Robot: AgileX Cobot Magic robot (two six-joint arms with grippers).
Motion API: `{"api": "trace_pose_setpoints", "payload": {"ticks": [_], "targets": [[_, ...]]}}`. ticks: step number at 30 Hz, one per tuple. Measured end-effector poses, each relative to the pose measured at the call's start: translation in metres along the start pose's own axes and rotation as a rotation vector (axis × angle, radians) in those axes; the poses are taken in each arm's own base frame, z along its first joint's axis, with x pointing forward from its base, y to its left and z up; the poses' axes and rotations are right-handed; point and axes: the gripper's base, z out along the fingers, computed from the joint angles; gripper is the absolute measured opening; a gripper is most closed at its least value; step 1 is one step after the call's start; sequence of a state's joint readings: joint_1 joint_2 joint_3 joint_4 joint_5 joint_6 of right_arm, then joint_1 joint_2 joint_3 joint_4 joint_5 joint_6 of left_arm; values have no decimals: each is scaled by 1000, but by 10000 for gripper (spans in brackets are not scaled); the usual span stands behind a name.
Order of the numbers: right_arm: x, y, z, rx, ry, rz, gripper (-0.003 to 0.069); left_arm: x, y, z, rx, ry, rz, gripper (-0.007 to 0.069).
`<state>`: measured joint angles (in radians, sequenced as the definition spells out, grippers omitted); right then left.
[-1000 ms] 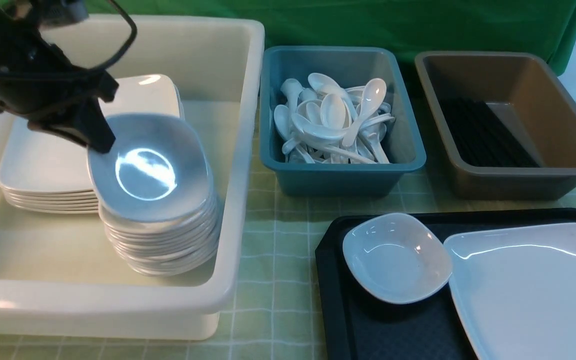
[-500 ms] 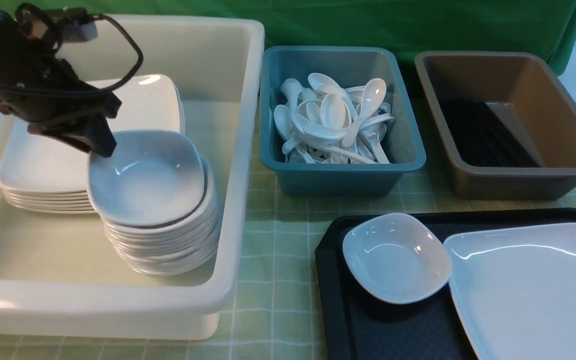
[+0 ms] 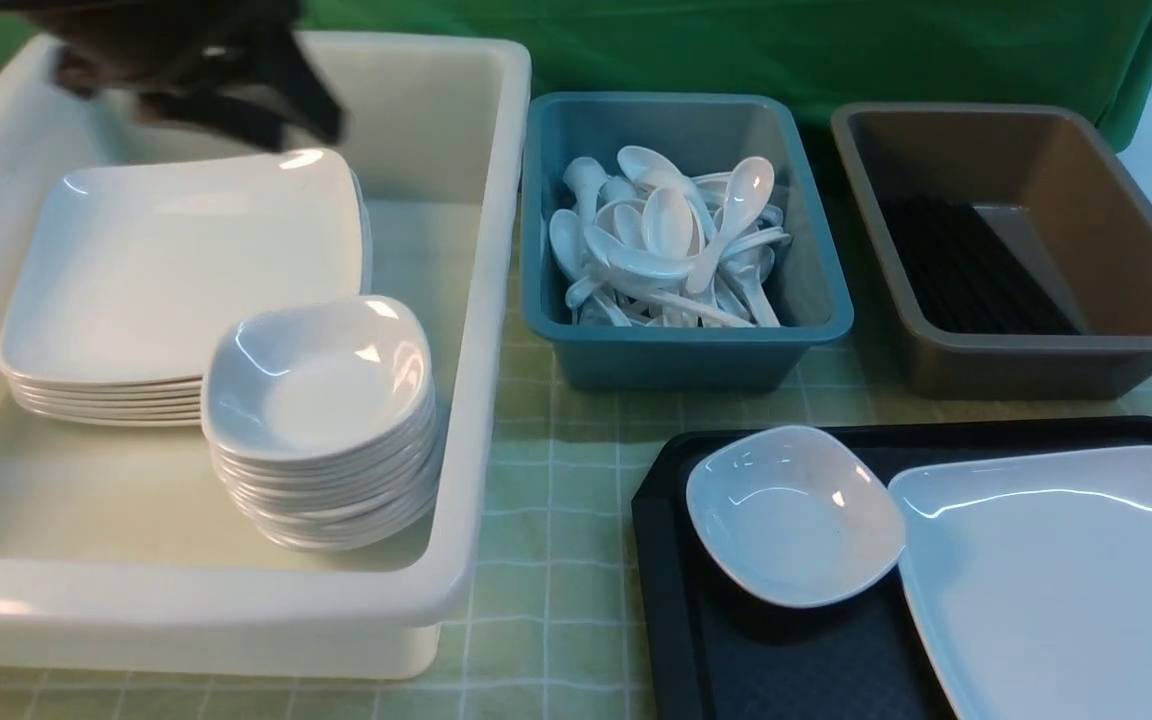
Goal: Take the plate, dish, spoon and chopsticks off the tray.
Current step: Use the left arm to grab a small plate from the dinner plate
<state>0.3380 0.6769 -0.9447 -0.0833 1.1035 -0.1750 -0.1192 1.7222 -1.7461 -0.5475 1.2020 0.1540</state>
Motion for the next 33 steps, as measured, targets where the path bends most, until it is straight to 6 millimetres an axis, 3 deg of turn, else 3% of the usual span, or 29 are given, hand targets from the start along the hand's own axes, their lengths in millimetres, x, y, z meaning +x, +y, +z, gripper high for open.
{"api": "trace_pose_setpoints", "payload": {"ticks": [1, 2, 3, 5, 7, 10, 11, 14, 19, 26, 33], "targets": [[0, -2, -2, 18, 7, 1, 124, 8, -16, 13, 38, 45, 16, 76], [0, -2, -2, 18, 9, 4, 124, 9, -20, 15, 46, 50, 22, 66], [1, -4, -4, 41, 28, 10, 124, 28, -46, 41, 96, 151, 50, 17], [2, -5, -4, 47, 34, 16, 124, 48, -66, 65, 118, 254, 57, -1], [2, -5, -4, 47, 37, 27, 124, 74, -85, 94, 122, 367, 44, -2], [2, -5, -4, 49, 37, 30, 124, 97, -105, 121, 96, 422, 33, 8], [2, -5, -4, 49, 36, 33, 124, 114, -119, 143, 59, 446, 29, 30], [2, -5, -4, 49, 36, 34, 124, 132, -134, 171, -30, 427, -10, 88], [2, -5, -4, 50, 35, 44, 130, 144, -141, 211, -137, 307, -116, 234], [2, -5, -4, 50, 32, 65, 139, 146, -129, 240, -181, 247, -236, 422], [0, -5, -4, 51, 19, 82, 147, 144, -126, 255, -160, 186, -316, 452]]}}
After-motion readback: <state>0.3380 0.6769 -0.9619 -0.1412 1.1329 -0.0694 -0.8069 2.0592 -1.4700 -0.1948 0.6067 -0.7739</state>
